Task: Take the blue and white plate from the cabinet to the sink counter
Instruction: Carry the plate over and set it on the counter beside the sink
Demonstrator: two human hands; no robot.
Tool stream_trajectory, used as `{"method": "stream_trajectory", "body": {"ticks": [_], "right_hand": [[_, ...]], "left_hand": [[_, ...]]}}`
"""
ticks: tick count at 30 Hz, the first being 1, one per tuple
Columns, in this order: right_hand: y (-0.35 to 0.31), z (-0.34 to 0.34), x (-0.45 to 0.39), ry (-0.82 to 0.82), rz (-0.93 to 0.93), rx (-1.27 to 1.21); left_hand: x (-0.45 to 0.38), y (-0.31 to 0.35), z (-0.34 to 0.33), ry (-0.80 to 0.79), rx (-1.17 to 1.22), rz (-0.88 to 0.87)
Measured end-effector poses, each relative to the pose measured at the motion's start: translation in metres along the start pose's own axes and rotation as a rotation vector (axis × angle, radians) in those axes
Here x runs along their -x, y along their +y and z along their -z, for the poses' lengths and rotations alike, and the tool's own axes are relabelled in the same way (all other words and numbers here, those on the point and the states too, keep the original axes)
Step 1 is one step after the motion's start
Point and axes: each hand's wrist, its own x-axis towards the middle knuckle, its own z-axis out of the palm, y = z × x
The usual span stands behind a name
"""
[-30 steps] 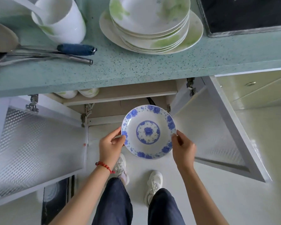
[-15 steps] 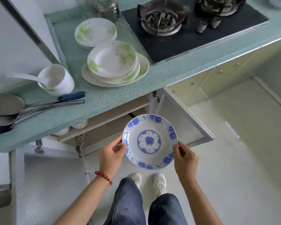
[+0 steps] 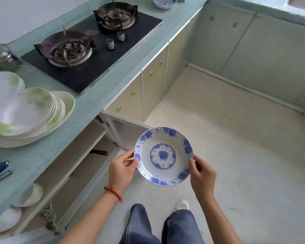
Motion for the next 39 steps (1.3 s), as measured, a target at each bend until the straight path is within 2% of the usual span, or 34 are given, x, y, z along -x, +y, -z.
{"method": "stream_trajectory", "body": {"ticks": [11,16,21,27,39], "right_hand": [[0.067,0.150,-0.077,0.286,-0.120,0.040],[0.085,0.194,-0.111,0.350,-0.151,0.030],[0.089,0.211,-0.167,0.417,-0.151,0.015],[0.090,0.213,-0.269,0.440,-0.142,-0.009],[0.048,0.224,-0.488,0.494,-0.133,-0.023]], "left_hand": [[-0.020,0.044,-0.204,-0.281,-0.048,-0.034],[-0.032,0.065,-0.272,-0.353,-0.064,-0.039],[-0.070,0.085,-0.325,-0.378,-0.080,-0.048],[-0.154,0.112,-0.391,-0.394,-0.079,-0.057],[-0.321,0.212,-0.505,-0.437,-0.052,-0.139]]}}
